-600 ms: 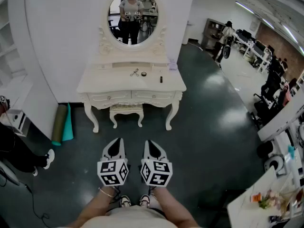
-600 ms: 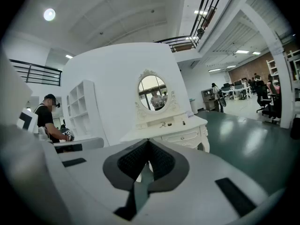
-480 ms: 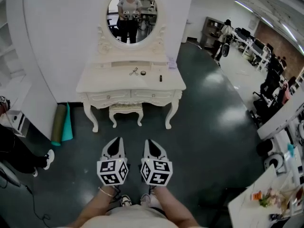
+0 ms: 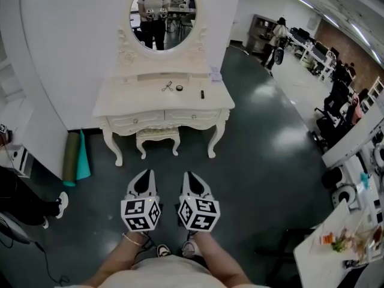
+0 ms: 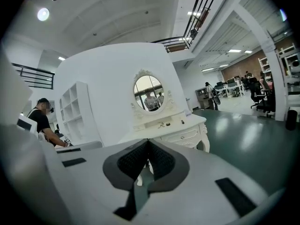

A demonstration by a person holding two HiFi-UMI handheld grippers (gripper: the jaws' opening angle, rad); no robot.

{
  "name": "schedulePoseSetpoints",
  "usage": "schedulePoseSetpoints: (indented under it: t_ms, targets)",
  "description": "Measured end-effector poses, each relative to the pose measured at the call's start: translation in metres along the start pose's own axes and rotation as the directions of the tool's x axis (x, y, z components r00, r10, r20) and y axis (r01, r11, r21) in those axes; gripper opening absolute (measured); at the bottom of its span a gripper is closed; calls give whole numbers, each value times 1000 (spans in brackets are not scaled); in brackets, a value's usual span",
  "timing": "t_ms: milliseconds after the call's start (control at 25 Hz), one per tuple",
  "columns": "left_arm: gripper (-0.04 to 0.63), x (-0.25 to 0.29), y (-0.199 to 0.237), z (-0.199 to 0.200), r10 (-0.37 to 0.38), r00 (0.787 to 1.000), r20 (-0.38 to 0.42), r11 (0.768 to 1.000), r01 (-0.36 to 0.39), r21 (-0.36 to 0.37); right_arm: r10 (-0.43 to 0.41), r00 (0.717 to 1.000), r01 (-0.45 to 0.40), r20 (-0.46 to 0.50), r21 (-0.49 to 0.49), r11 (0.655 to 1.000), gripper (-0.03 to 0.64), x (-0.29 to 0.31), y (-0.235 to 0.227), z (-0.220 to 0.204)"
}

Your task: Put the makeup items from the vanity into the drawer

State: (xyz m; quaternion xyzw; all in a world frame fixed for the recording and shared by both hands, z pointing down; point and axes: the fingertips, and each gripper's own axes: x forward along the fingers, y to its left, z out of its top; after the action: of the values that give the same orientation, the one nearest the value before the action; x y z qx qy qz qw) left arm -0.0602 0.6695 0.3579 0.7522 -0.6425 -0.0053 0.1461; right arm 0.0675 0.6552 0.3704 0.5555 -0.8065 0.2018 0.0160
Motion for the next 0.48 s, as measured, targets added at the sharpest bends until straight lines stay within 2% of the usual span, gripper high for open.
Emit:
schedulePoseSetpoints:
  t_ms: [480]
  targets:
    - [2,10,42,-6,-22,999,-38,1000,23,15,-82,995,83,-55,10,996,18,24,7,-27]
